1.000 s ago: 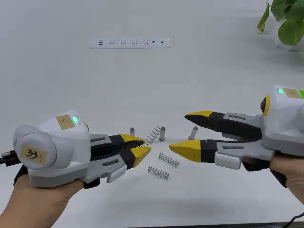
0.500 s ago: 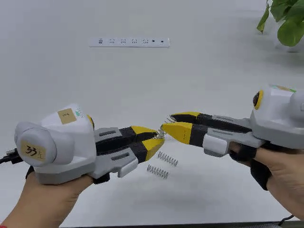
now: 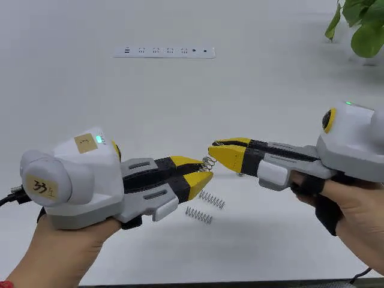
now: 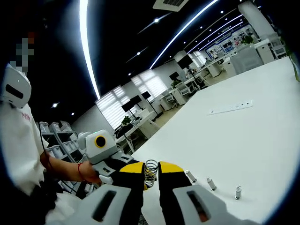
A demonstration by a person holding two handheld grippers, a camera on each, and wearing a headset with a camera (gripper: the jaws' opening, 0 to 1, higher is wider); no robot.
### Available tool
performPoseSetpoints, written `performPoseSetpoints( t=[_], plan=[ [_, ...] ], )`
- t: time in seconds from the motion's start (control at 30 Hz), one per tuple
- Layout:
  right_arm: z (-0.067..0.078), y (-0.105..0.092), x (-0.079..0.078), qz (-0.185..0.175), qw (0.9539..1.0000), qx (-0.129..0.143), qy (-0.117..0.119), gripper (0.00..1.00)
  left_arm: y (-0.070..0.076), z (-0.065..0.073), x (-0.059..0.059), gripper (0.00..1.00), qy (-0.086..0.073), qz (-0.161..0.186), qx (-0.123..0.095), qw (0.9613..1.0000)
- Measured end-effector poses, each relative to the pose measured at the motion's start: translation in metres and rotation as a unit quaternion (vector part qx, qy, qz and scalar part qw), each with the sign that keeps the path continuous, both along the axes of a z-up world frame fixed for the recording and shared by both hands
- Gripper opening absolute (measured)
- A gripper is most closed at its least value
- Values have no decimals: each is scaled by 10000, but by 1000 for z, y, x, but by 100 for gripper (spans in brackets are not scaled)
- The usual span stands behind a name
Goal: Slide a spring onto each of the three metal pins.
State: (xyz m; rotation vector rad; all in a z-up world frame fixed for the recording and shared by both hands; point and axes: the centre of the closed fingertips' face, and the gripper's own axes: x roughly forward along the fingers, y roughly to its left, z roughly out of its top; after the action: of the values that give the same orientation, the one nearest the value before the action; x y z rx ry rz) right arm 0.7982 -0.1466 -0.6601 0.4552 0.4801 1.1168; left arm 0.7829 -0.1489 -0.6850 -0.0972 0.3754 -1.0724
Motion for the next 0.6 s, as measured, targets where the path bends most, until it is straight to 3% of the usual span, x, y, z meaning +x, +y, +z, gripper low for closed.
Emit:
performPoseSetpoints(
  t=[0.37, 0.6],
  plan=[
    [2, 4, -5, 237, 9987, -341, -310, 11, -2, -2, -1, 11, -38, -66, 96, 9999],
    [0, 8, -10, 499, 9933, -795, -674, 11, -4, -6, -3, 12, -32, -147, 202, 9997]
  ],
)
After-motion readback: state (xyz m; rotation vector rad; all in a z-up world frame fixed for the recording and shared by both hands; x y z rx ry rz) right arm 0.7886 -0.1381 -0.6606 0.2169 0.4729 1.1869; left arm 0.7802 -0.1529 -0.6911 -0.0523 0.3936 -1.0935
